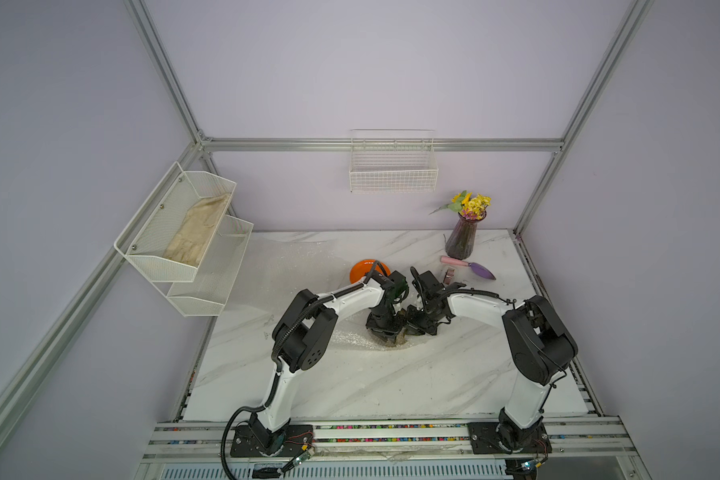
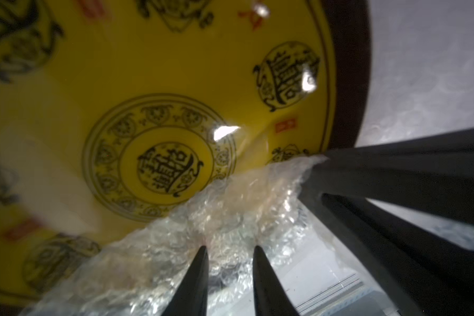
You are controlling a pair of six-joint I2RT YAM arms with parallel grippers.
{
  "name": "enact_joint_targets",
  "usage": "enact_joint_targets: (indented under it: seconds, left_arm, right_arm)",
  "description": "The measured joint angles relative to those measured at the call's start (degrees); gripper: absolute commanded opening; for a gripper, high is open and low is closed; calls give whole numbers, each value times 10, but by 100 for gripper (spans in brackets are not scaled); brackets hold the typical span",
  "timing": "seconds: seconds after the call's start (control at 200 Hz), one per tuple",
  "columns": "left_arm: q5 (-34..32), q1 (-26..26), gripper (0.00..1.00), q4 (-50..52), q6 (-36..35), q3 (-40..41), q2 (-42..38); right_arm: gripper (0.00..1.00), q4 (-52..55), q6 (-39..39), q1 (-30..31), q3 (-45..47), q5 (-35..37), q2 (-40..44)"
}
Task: Wrap dinner plates in bubble wrap
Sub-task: Wrap the plate in the bubble wrap.
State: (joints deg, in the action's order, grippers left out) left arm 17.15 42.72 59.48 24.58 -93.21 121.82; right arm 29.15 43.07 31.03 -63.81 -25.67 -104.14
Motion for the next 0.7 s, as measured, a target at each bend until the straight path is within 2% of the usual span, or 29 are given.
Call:
enact_joint_targets:
  seconds: [0.035, 0.105, 0.175, 0.26, 0.32, 0.395, 0.455, 0.56, 0.695]
  left_arm:
    - [0, -2, 26, -5, 1, 4, 0]
    - [-2, -5, 26, -13, 4, 10, 0]
    - [3, -9, 26, -16, 4, 13, 0]
    - [9, -15, 26, -21, 3, 16, -2]
    - [13, -17, 27, -22, 3, 19, -2]
    - [18, -18, 27, -21, 4, 21, -2]
    - [20, -18, 27, -21, 4, 21, -2]
    - [21, -18, 27, -21, 6, 21, -2]
    - [24, -19, 27, -22, 13, 21, -2]
  right_arm:
    - [0, 0, 2, 0, 0, 0, 0]
    - [17, 0, 4, -1, 0, 2, 3]
    - [28, 4, 5, -7, -2, 7, 8]
    - [35, 28, -6, -23, -14, 31, 28]
    - [38, 60, -22, -39, -32, 73, 55]
    - [35, 90, -41, -59, -57, 107, 93]
    - [28, 91, -53, -67, -65, 100, 122]
    - [17, 53, -42, -54, -38, 7, 158]
    - [9, 0, 5, 3, 28, -96, 157]
